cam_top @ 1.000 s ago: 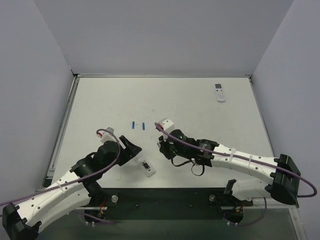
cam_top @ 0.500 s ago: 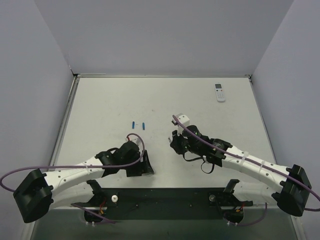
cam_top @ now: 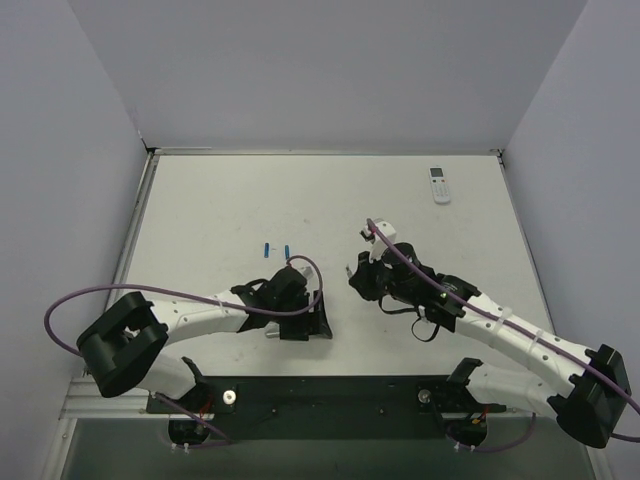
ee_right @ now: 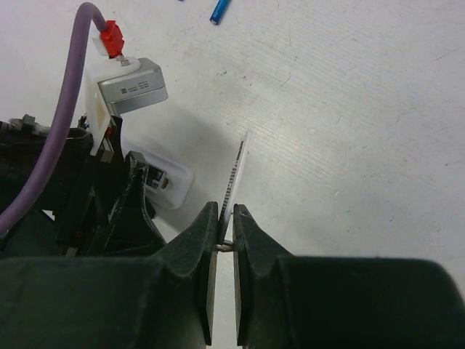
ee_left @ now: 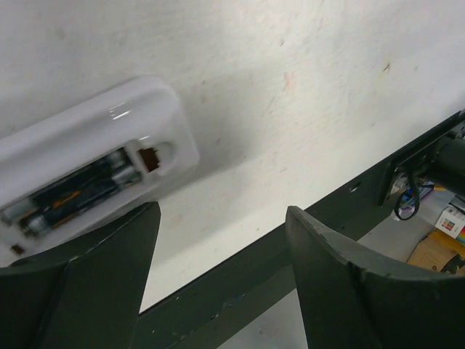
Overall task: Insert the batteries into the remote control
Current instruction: Adjust the remote control at the center of the board, then adjust the battery cover.
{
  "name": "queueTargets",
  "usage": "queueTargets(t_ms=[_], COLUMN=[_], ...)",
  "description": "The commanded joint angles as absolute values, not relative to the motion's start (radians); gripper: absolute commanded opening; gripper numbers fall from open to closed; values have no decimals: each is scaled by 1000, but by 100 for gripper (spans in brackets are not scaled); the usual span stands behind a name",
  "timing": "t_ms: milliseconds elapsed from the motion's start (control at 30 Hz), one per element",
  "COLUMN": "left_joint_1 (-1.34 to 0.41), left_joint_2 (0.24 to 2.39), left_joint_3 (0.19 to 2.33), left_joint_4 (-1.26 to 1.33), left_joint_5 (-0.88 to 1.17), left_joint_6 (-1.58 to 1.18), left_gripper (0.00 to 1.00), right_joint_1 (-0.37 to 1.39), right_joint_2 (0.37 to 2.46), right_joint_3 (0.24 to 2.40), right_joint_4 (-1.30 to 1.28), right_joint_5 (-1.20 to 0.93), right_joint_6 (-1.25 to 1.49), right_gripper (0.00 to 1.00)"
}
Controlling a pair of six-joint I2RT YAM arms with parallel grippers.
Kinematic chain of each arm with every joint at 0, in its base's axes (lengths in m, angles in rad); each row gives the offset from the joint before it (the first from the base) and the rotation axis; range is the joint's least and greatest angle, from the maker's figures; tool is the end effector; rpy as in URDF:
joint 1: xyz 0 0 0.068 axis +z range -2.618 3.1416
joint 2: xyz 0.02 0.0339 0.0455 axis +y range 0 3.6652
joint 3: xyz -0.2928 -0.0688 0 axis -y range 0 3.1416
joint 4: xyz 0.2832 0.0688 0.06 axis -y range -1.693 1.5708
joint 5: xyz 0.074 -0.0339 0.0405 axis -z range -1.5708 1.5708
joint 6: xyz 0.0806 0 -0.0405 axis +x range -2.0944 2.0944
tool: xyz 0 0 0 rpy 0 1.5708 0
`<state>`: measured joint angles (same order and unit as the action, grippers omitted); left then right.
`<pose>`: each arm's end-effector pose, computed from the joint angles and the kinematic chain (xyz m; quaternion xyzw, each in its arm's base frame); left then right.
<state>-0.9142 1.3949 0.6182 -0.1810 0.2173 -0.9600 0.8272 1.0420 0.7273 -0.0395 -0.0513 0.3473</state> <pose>0.1698 -0.2488 0.1212 0.0110 0.9483 -0.3030 0.0943 0.2035 0.2273 0.2821 -0.2092 0.7934 0.3341 0.4639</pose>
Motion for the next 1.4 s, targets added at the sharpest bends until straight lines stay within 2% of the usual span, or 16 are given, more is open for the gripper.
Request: queueTargets(t_ms=[0,200,433,600,733,867,1033,1167,1367], left_joint_1=[-902,-904,-890,-862,-870,-868,-867,-868,-868], left_joint_2=[1448,1427,1124,901,717,624,592,601,589], left_joint_3=[706,713,649,510,417,354,302,301,316], left_joint_4=[-97,-80,-190,-40,93,213,406,430,440], left_joint_5=[203,206,37,17,72,103,250,435,525], left_joint_6=[-908,-925,-904,-712,-453,-359,-361,-285,-230], left_gripper=[80,80,80,81,80,82,81,76,71], right_joint_1=[799,724,631,594,612,664,713,739,770], right_joint_2=[1012,1075,1202,1272,1307,1310,1321,1319,1315], right_joint_3=[733,828,945,989,1015,1040,1072,1091,1112], right_joint_4=[-67,-195,-307,-319,-342,-350,-368,-379,-423], right_joint_5=[-109,-291,-566,-837,-962,-1009,-1061,-1121,-1129], right_joint_6=[339,261,144,114,63,18,-35,-66,-112], right_gripper=[0,0,0,0,0,0,0,0,0])
